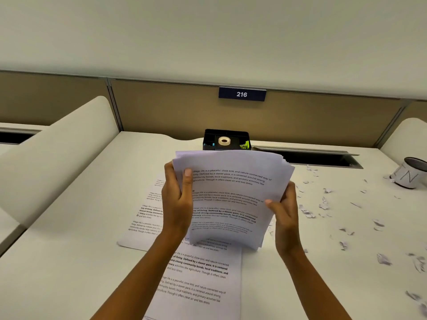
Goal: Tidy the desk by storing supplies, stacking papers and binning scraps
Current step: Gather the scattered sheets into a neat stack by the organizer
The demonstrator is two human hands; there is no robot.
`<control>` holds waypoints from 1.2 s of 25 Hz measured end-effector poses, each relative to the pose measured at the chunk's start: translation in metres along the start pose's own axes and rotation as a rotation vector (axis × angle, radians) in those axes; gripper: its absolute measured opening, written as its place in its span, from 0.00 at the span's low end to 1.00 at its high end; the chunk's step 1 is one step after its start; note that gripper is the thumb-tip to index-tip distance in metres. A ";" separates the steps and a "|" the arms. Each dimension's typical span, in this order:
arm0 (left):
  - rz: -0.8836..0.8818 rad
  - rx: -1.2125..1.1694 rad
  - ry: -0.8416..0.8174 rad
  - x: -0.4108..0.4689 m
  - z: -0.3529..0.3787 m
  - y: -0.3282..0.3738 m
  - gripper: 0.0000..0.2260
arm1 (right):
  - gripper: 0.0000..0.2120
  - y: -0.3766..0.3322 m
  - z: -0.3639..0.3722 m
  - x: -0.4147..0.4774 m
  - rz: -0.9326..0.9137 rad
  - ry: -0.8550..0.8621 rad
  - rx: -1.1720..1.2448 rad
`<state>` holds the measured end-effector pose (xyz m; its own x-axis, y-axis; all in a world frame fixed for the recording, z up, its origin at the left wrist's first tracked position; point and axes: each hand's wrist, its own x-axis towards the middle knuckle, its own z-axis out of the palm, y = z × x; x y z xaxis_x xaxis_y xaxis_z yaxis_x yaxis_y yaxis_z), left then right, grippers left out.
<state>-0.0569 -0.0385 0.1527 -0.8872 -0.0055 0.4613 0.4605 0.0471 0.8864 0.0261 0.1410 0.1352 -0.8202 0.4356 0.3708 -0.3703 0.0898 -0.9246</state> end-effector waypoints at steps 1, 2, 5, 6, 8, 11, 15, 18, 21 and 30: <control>0.012 -0.015 0.002 0.001 0.001 0.003 0.14 | 0.21 -0.008 0.000 0.004 -0.027 -0.003 0.021; 0.033 -0.030 0.006 0.002 0.002 0.007 0.14 | 0.19 -0.014 -0.001 0.007 -0.051 0.000 0.021; 0.150 -0.038 0.025 0.008 -0.002 0.015 0.17 | 0.18 -0.032 0.000 0.017 -0.169 0.022 -0.090; 0.191 -0.014 0.030 0.012 -0.003 0.017 0.19 | 0.19 -0.036 0.000 0.021 -0.233 0.034 -0.164; 0.273 0.078 0.029 0.020 -0.004 0.018 0.18 | 0.19 -0.042 -0.001 0.030 -0.354 0.052 -0.332; 0.362 0.227 0.018 0.025 -0.005 0.013 0.13 | 0.14 -0.040 -0.004 0.039 -0.473 0.023 -0.569; 0.293 0.158 0.041 0.026 -0.010 0.010 0.15 | 0.14 -0.033 -0.009 0.034 -0.473 0.014 -0.606; 0.138 0.023 0.025 0.021 -0.008 0.011 0.16 | 0.18 -0.032 -0.005 0.023 -0.330 0.056 -0.436; -0.022 -0.048 -0.041 0.009 -0.003 -0.004 0.14 | 0.18 -0.014 -0.003 0.010 -0.145 0.055 -0.184; -0.172 -0.139 -0.132 -0.023 0.011 -0.016 0.10 | 0.44 0.038 0.006 -0.014 0.314 0.069 0.163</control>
<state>-0.0443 -0.0277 0.1281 -0.9445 0.1296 0.3018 0.2933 -0.0810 0.9526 0.0206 0.1327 0.0956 -0.8756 0.4795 0.0585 -0.1739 -0.2000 -0.9642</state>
